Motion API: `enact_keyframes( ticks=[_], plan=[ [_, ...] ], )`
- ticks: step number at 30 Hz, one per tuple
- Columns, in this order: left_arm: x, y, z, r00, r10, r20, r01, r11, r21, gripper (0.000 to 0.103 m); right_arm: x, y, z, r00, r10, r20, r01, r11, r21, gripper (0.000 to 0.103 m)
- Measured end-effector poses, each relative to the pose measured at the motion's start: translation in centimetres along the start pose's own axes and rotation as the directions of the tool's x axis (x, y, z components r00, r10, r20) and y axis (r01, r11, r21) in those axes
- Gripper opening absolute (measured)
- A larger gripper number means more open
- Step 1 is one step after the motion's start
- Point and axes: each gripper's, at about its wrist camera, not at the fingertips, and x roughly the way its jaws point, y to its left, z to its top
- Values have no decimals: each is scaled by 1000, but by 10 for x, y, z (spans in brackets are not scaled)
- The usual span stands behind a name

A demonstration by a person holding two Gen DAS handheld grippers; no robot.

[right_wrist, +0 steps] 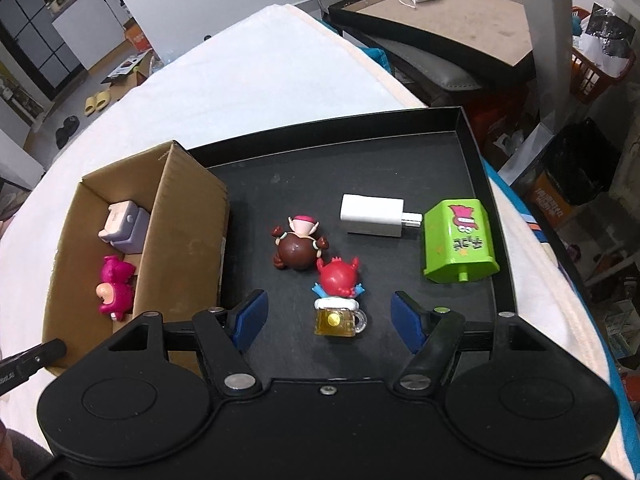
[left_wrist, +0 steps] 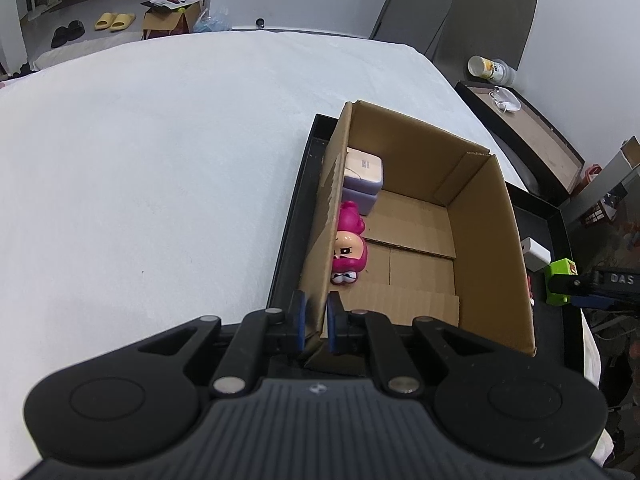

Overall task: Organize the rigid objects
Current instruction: 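Move the right tool back over the remaining toys on the tray, then grasp the red devil figure on the yellow cup with the right gripper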

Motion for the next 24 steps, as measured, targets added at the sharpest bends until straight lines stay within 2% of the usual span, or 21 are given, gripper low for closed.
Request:
enact_keyframes(
  ticks=[21, 23, 24],
  plan=[
    [3, 4, 0, 1000, -18, -3, 18, 1000, 2, 10, 52, 13, 7, 991, -110, -73, 109, 994, -11, 67],
    [3, 3, 0, 1000, -17, -3, 17, 1000, 7, 10, 56, 14, 7, 989, -120, -80, 119, 993, -21, 63],
    [3, 3, 0, 1000, -16, -3, 16, 1000, 9, 10, 57, 14, 7, 989, -126, -83, 124, 992, -27, 52]
  ],
)
